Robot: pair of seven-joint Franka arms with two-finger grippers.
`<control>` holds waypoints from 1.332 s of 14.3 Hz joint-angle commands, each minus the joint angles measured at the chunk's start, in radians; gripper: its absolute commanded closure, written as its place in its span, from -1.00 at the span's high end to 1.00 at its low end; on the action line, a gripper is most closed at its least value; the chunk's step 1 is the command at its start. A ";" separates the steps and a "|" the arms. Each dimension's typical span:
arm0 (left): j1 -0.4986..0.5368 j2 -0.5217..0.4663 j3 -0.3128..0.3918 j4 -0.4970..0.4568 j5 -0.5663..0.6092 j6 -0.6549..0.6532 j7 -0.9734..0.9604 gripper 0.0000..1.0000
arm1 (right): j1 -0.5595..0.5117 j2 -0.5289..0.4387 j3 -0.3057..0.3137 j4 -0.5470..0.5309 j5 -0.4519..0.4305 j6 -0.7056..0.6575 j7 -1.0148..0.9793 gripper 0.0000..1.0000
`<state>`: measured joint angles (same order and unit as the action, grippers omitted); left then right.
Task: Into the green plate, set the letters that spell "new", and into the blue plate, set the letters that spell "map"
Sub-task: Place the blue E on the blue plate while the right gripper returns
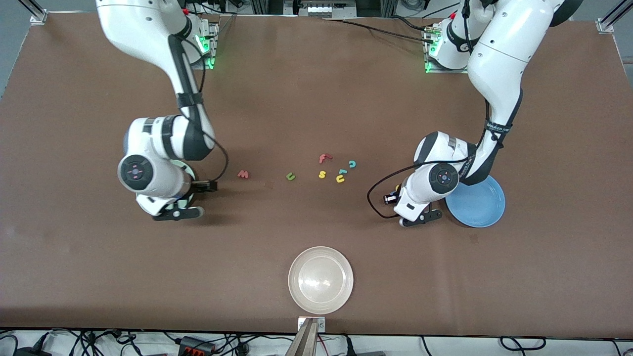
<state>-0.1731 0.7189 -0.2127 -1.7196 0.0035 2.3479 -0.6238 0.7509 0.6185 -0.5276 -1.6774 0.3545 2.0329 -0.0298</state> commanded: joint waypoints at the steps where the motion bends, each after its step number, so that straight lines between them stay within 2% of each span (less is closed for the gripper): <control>1: -0.014 0.007 0.001 0.014 0.021 -0.021 -0.021 -0.83 | 0.064 0.004 -0.006 0.004 0.066 0.007 0.087 0.46; 3: -0.013 -0.028 0.006 0.032 0.023 -0.097 -0.010 -0.85 | 0.091 0.015 -0.005 0.008 0.072 0.032 0.273 0.43; 6: -0.002 -0.055 0.016 0.179 0.053 -0.351 0.097 -0.85 | 0.145 0.043 -0.002 0.010 0.075 0.058 0.618 0.41; 8: 0.006 -0.055 0.016 0.253 0.191 -0.500 0.142 -0.85 | 0.214 0.079 0.001 0.010 0.074 0.113 0.836 0.38; 9: 0.012 -0.056 0.015 0.258 0.267 -0.548 0.174 -0.85 | 0.241 0.096 0.001 0.010 0.074 0.150 0.916 0.38; 11: 0.058 -0.061 0.015 0.249 0.315 -0.596 0.296 -0.84 | 0.262 0.110 0.011 0.010 0.075 0.203 1.025 0.38; 13: 0.148 -0.061 0.004 0.230 0.317 -0.604 0.459 -0.82 | 0.266 0.118 0.053 0.010 0.074 0.208 1.085 0.32; 15: 0.194 -0.059 0.003 0.180 0.319 -0.563 0.521 -0.80 | 0.265 0.118 0.060 0.010 0.077 0.210 1.125 0.29; 18: 0.254 -0.062 0.000 0.028 0.314 -0.379 0.519 -0.74 | 0.265 0.122 0.080 0.010 0.127 0.236 1.165 0.19; 19: 0.262 -0.070 -0.004 0.003 0.312 -0.343 0.507 -0.62 | 0.265 0.128 0.080 0.010 0.161 0.248 1.163 0.19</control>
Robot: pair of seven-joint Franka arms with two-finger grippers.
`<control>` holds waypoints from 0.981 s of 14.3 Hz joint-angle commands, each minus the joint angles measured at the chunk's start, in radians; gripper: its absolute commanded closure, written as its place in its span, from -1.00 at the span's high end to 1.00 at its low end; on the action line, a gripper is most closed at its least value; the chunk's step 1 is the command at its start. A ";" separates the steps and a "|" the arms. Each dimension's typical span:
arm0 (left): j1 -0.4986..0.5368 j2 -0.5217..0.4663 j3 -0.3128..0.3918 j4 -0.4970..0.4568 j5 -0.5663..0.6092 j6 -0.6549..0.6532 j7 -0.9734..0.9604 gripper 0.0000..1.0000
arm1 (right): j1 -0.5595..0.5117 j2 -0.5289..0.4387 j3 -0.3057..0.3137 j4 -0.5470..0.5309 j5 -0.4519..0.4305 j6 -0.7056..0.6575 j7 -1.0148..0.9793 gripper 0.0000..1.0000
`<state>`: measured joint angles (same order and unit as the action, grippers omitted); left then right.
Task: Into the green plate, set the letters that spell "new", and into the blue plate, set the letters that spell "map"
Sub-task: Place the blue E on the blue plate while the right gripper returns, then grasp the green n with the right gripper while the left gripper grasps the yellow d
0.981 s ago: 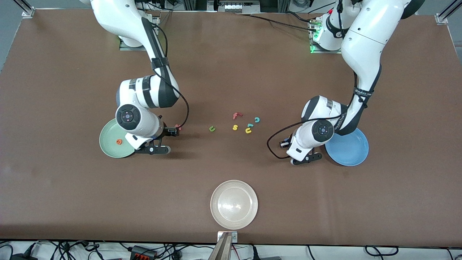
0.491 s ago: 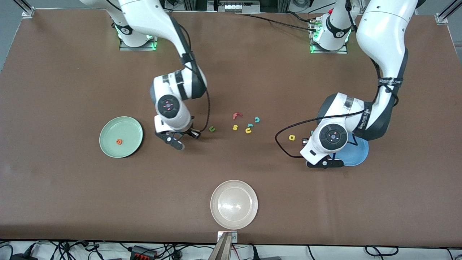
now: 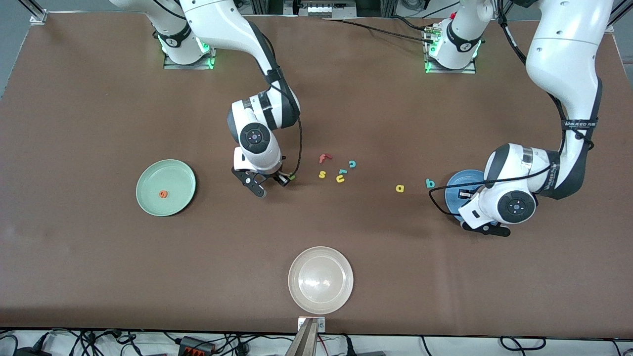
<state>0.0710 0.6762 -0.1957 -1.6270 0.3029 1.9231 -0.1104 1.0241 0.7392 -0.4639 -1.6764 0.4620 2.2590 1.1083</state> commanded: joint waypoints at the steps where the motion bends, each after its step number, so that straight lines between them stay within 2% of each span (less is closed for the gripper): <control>1: 0.018 -0.032 -0.021 -0.093 0.012 0.083 -0.006 -0.28 | -0.007 0.011 0.016 0.009 0.079 0.034 0.025 0.19; 2: 0.020 -0.038 -0.021 -0.094 0.012 0.080 -0.005 0.95 | -0.009 0.015 0.016 0.009 0.089 0.045 0.025 0.19; 5: -0.005 -0.104 -0.040 -0.074 0.010 0.018 -0.001 1.00 | -0.009 0.028 0.018 0.014 0.090 0.047 0.025 0.19; 9: -0.016 -0.106 -0.191 -0.057 -0.014 0.000 -0.052 1.00 | -0.007 0.063 0.018 0.052 0.138 0.047 0.031 0.19; 11: -0.023 -0.070 -0.249 -0.074 -0.010 0.069 -0.063 1.00 | -0.006 0.069 0.019 0.063 0.141 0.047 0.036 0.19; 14: -0.045 -0.061 -0.251 -0.189 -0.008 0.235 -0.063 1.00 | -0.003 0.071 0.019 0.063 0.141 0.047 0.036 0.18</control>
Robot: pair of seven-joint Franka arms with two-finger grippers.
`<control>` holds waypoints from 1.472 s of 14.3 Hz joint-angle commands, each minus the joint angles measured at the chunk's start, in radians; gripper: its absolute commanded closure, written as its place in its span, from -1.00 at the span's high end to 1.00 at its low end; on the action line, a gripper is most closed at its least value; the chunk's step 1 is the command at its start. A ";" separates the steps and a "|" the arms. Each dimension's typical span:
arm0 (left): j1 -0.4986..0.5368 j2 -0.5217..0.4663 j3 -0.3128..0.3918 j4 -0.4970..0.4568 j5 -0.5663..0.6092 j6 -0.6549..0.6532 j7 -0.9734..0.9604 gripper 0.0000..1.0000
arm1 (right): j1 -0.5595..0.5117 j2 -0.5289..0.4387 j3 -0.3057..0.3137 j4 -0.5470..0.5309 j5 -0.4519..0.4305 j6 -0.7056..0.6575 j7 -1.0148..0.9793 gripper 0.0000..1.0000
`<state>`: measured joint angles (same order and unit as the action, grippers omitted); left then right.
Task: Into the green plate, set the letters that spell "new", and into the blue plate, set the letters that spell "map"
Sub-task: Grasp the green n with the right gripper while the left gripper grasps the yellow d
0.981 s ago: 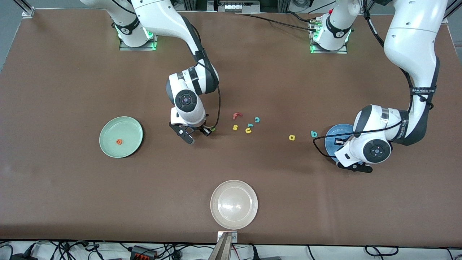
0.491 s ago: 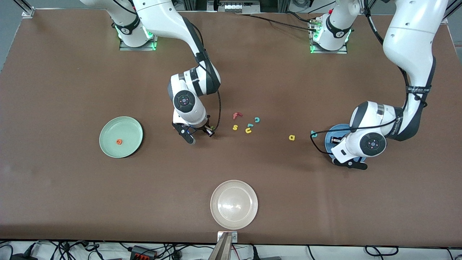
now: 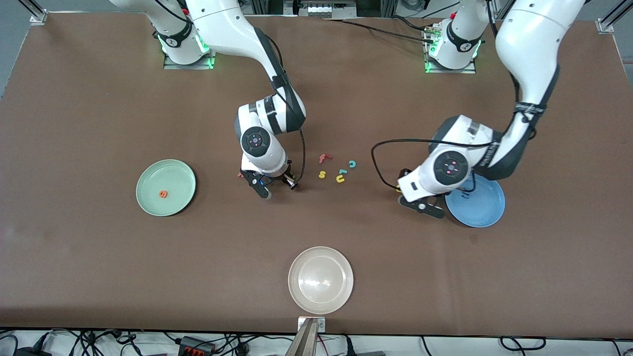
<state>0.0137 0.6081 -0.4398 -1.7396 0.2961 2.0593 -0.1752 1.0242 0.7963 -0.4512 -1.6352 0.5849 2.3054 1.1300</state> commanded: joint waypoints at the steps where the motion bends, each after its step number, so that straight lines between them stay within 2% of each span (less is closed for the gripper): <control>1: 0.020 0.012 -0.005 -0.104 0.006 0.164 0.003 1.00 | -0.001 0.018 0.006 0.021 0.018 0.000 0.013 0.17; 4: 0.023 0.025 -0.005 -0.143 0.006 0.252 0.002 0.95 | 0.001 0.027 0.006 0.025 0.018 0.000 0.011 0.12; 8: 0.015 0.053 -0.002 -0.141 0.008 0.283 -0.001 0.20 | 0.002 0.032 0.008 0.025 0.018 0.000 0.010 0.02; 12: 0.015 0.078 0.016 -0.137 0.011 0.355 0.002 0.18 | 0.010 0.032 0.008 0.041 0.019 -0.001 0.004 -0.10; 15: 0.023 0.075 0.016 -0.136 0.012 0.342 0.009 -0.45 | 0.010 0.034 0.008 0.049 0.019 -0.001 0.002 -0.10; 16: 0.028 0.061 0.018 -0.133 0.012 0.311 0.013 -0.59 | 0.011 0.037 0.008 0.049 0.019 0.000 0.002 -0.10; 19: 0.040 0.007 0.018 -0.065 0.012 0.101 0.025 -0.61 | 0.011 0.044 0.008 0.049 0.016 -0.001 -0.001 -0.10; 21: 0.067 -0.016 0.021 0.032 0.021 -0.078 0.144 -0.60 | 0.011 0.047 0.008 0.049 0.016 -0.001 0.001 -0.10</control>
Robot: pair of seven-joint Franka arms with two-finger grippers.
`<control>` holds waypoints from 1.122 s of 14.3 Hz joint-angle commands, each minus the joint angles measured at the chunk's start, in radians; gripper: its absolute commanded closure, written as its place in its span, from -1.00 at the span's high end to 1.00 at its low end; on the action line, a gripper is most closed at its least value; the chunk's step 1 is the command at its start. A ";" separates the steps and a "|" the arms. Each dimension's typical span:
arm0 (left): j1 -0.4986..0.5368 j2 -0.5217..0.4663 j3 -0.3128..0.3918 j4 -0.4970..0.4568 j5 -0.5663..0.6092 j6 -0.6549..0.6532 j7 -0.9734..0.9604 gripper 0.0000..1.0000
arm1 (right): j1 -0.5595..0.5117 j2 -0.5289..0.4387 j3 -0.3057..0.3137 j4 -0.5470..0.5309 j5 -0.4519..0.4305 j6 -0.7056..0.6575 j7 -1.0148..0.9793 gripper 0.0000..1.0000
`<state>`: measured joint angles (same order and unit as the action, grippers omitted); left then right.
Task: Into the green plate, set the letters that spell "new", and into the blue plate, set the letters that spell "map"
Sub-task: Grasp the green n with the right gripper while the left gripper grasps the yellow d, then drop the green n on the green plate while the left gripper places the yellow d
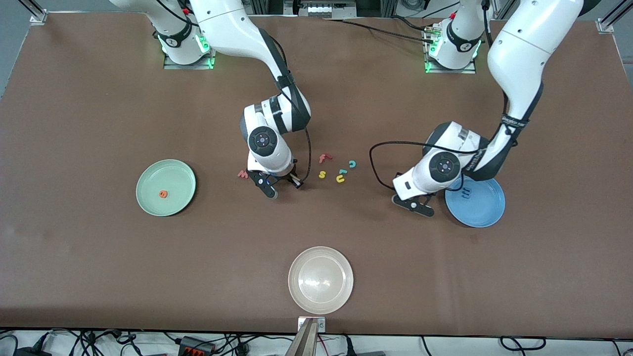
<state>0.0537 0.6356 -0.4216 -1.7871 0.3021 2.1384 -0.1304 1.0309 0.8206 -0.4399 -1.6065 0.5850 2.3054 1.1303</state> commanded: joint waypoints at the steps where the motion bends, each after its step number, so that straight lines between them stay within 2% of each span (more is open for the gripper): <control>1: 0.063 -0.043 0.001 0.119 0.028 -0.220 0.171 -0.60 | 0.005 0.023 -0.003 0.020 0.015 -0.001 0.000 -0.10; 2: 0.101 -0.043 0.000 0.138 0.050 -0.253 0.255 -0.59 | 0.005 0.023 -0.003 0.020 0.016 -0.001 -0.004 -0.21; 4: 0.168 -0.042 0.000 0.134 0.132 -0.253 0.386 -0.59 | 0.005 0.019 -0.003 0.020 0.013 -0.003 -0.013 -0.91; 5: 0.196 -0.036 -0.002 0.124 0.152 -0.249 0.403 -0.58 | 0.008 0.017 -0.003 0.023 0.009 -0.003 -0.015 -1.00; 7: 0.239 -0.010 -0.002 0.103 0.154 -0.217 0.405 -0.47 | 0.011 0.011 -0.006 0.052 -0.004 -0.014 -0.026 -1.00; 8: 0.248 -0.005 -0.002 0.075 0.154 -0.177 0.403 -0.34 | 0.014 0.009 -0.014 0.057 -0.008 -0.026 -0.055 -1.00; 9: 0.252 -0.010 -0.002 0.048 0.154 -0.148 0.390 -0.07 | 0.009 -0.001 -0.028 0.057 -0.037 -0.059 -0.096 -1.00; 10: 0.252 -0.013 -0.003 0.045 0.154 -0.144 0.390 0.31 | 0.003 -0.012 -0.054 0.059 -0.075 -0.108 -0.142 -1.00; 11: 0.253 -0.016 -0.003 0.045 0.152 -0.146 0.394 0.99 | -0.002 -0.030 -0.093 0.059 -0.114 -0.185 -0.226 -1.00; 14: 0.250 -0.042 -0.029 0.049 0.150 -0.167 0.402 1.00 | 0.003 -0.037 -0.274 0.054 -0.131 -0.416 -0.555 -1.00; 16: 0.250 -0.045 -0.095 0.055 0.150 -0.175 0.390 1.00 | -0.029 -0.038 -0.350 0.033 -0.129 -0.478 -0.766 -1.00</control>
<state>0.3021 0.6221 -0.4586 -1.7256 0.4314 1.9845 0.2636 1.0249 0.8019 -0.7417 -1.5449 0.4652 1.8861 0.5343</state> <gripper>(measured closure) 0.163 0.740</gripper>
